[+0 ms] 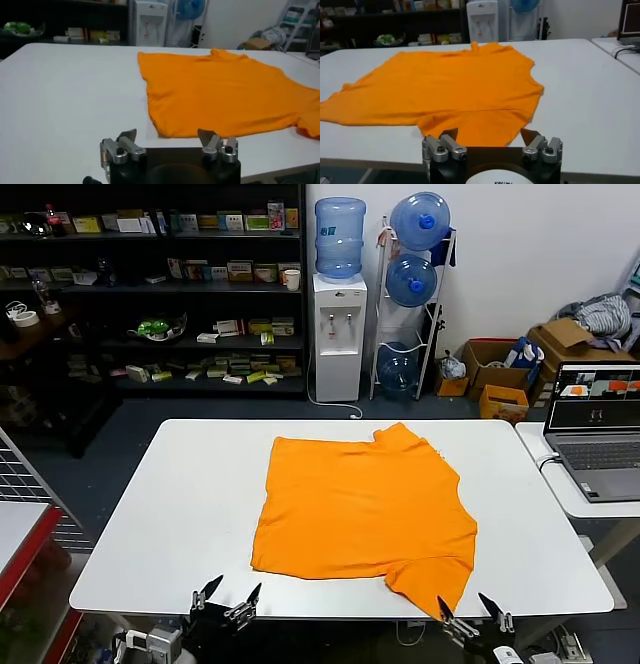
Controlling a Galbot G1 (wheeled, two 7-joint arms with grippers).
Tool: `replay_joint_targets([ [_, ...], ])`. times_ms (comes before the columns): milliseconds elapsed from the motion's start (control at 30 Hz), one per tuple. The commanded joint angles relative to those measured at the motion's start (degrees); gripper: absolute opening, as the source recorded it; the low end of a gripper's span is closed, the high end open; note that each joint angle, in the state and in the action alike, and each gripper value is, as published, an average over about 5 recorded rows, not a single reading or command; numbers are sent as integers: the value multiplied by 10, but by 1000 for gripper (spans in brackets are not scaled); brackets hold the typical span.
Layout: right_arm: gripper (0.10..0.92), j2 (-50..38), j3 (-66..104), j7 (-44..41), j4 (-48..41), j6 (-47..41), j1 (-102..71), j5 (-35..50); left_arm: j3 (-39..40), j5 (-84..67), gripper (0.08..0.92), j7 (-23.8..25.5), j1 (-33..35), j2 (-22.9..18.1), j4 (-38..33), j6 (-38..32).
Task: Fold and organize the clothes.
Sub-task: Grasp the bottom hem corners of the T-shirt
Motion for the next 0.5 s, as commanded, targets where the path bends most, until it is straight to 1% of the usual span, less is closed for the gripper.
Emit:
replay_joint_targets([
  [33,823,1,-8,26,-13,-22,48,15,17,-18,823,8,-71,4,54,9],
  [233,823,3,-21,35,-38,-34,64,23,40,-32,823,2,-120,2,96,13],
  [500,823,7,-43,44,-53,-47,77,17,69,-32,823,-10,-169,-16,126,19],
])
